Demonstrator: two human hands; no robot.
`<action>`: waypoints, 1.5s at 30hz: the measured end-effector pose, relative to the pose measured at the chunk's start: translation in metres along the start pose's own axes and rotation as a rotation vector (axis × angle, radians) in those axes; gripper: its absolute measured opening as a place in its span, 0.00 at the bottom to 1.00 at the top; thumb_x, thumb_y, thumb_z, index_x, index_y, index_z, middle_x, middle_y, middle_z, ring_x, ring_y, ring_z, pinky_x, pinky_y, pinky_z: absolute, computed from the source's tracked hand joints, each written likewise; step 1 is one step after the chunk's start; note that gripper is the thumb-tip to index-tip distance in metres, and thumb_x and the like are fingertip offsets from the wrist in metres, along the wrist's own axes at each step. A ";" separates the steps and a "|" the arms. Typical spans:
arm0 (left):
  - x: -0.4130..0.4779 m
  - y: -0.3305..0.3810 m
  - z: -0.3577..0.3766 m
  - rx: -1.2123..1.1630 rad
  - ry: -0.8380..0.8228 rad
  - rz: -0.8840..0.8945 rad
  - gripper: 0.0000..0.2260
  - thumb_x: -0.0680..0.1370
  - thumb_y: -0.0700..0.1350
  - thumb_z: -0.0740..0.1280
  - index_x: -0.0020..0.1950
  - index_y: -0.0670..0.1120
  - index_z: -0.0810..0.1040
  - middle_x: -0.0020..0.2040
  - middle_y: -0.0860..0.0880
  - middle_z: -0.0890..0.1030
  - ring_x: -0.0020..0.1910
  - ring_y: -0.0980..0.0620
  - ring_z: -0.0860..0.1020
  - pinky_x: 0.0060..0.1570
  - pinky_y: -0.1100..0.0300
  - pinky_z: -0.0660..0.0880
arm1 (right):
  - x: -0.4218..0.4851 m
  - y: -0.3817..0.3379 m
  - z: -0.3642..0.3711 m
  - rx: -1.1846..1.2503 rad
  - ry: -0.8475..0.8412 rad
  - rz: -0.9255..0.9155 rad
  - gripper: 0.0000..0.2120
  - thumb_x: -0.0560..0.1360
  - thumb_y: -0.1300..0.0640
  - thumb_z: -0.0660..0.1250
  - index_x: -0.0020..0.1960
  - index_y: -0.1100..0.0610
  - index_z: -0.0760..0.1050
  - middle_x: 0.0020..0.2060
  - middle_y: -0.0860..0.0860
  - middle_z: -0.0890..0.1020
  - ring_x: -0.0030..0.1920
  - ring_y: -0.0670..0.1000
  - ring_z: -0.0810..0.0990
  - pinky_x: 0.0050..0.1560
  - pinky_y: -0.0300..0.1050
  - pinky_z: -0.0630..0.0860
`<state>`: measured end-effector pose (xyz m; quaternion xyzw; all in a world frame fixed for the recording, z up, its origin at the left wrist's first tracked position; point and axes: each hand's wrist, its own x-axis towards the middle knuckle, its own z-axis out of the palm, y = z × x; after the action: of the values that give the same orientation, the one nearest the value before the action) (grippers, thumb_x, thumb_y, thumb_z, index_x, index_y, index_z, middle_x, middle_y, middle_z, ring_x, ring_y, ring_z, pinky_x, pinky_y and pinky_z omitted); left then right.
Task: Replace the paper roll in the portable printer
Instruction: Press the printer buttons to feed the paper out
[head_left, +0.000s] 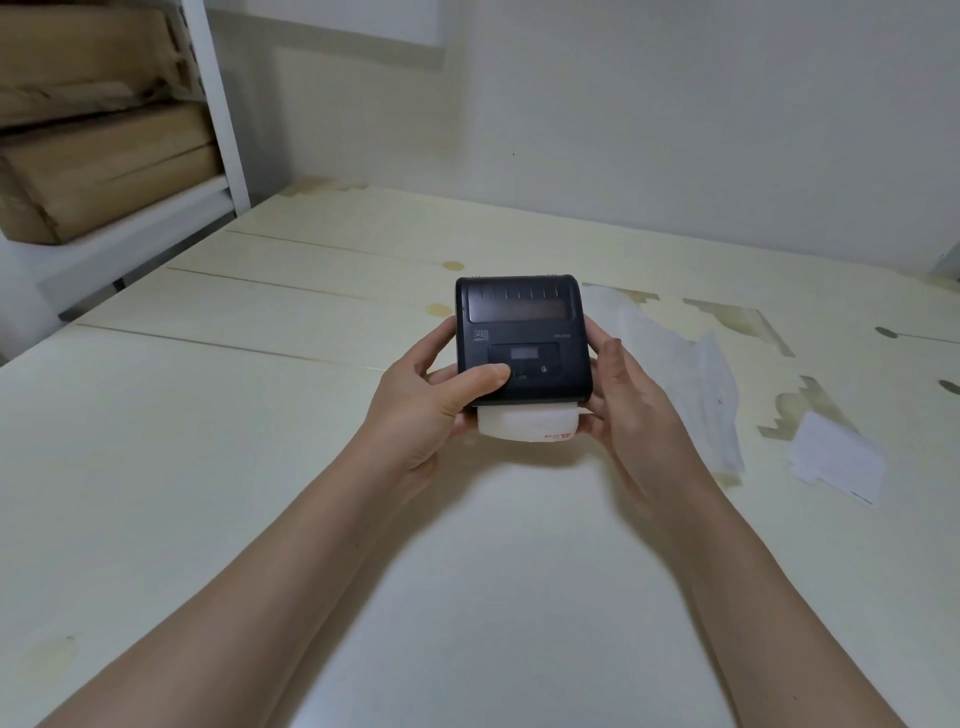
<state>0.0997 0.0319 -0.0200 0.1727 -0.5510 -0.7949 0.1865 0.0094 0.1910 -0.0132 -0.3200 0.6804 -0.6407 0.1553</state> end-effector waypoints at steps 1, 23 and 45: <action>0.000 0.000 0.000 0.006 -0.001 -0.001 0.31 0.73 0.35 0.73 0.74 0.51 0.69 0.53 0.44 0.87 0.53 0.46 0.85 0.57 0.47 0.80 | 0.000 0.000 0.000 0.013 0.009 -0.005 0.25 0.77 0.36 0.53 0.72 0.41 0.66 0.61 0.46 0.82 0.61 0.49 0.81 0.53 0.46 0.78; -0.001 -0.001 0.000 0.072 -0.005 0.026 0.33 0.73 0.35 0.73 0.75 0.51 0.68 0.53 0.47 0.87 0.53 0.47 0.85 0.58 0.43 0.79 | -0.002 0.002 0.000 0.030 0.078 -0.022 0.20 0.80 0.49 0.59 0.72 0.48 0.69 0.61 0.47 0.82 0.60 0.47 0.81 0.60 0.51 0.77; -0.006 0.003 0.002 0.120 -0.126 0.069 0.31 0.76 0.44 0.72 0.76 0.55 0.64 0.58 0.50 0.85 0.59 0.49 0.83 0.62 0.44 0.76 | -0.002 0.004 -0.006 0.101 0.133 0.036 0.22 0.79 0.64 0.64 0.71 0.50 0.68 0.53 0.53 0.86 0.56 0.53 0.84 0.64 0.60 0.75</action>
<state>0.1038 0.0355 -0.0161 0.1141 -0.6140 -0.7627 0.1682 0.0061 0.1967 -0.0165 -0.2560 0.6618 -0.6911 0.1372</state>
